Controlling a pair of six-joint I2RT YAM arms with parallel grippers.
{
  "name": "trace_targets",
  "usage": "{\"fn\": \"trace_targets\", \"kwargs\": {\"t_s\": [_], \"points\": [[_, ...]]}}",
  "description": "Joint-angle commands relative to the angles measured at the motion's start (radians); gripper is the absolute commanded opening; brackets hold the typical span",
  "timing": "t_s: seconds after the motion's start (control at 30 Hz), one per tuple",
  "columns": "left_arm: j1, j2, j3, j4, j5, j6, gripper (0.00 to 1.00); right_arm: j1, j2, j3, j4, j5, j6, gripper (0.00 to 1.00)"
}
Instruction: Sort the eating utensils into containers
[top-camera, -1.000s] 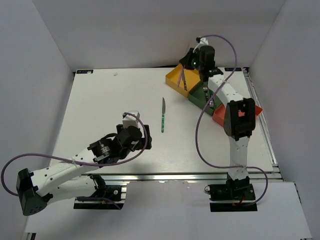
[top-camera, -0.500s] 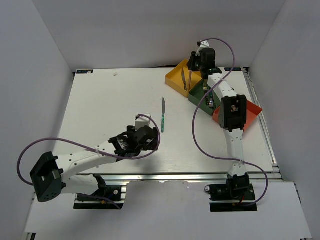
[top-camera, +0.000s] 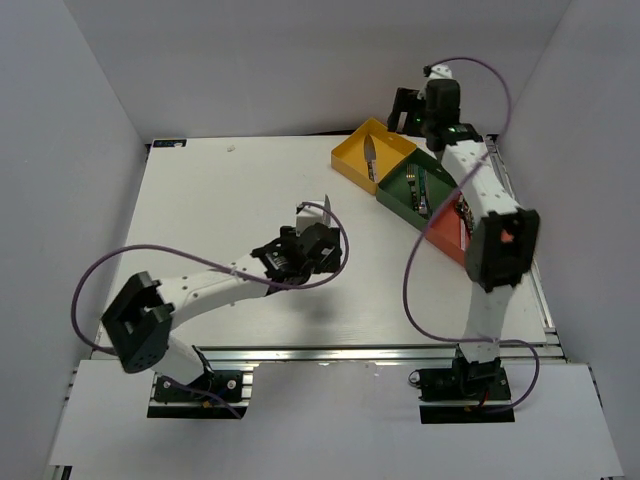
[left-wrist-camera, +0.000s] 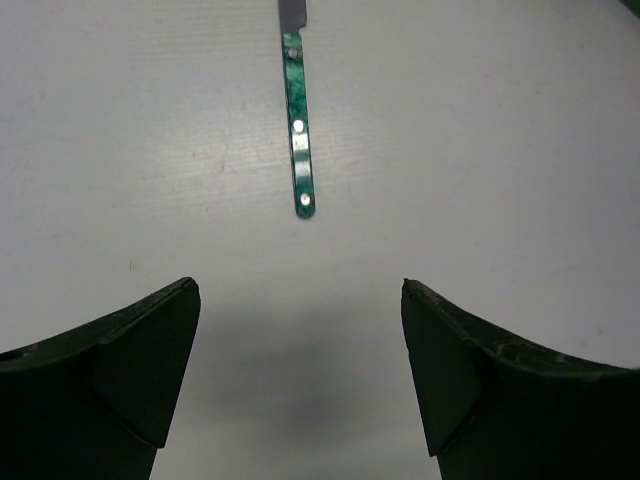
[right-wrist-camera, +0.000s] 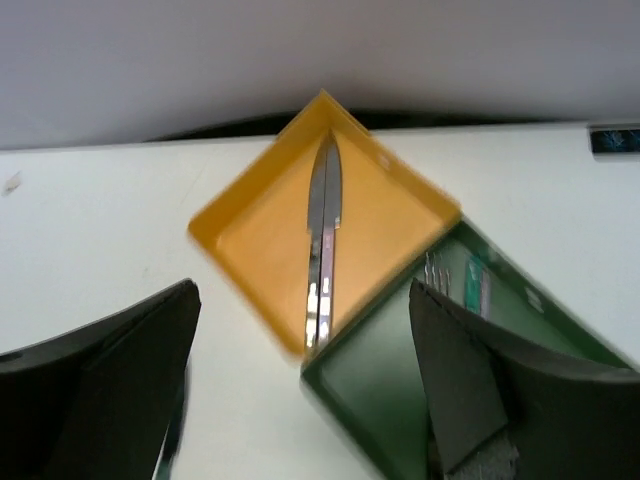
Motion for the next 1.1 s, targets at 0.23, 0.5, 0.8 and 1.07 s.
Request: {"fn": "trace_targets", "kwargs": {"t_s": [0.23,0.5,0.8,1.07], "points": [[0.116,0.44,0.324,-0.022,0.088,0.115,0.69,0.032,-0.858,-0.866,0.052,-0.083,0.119,0.89],[0.142,0.574,0.39,-0.011,0.106,0.085,0.58,0.099,-1.045,-1.061,0.01,-0.124,0.149,0.89],[0.142,0.629,0.319,0.015,0.166,0.029,0.23,0.11,-1.088,-1.138,0.069,-0.29,0.185,0.89],[0.073,0.432,0.148,0.033,0.134,-0.007,0.0,0.109,-1.007,-1.163,0.186,-0.381,0.286,0.89]]}}
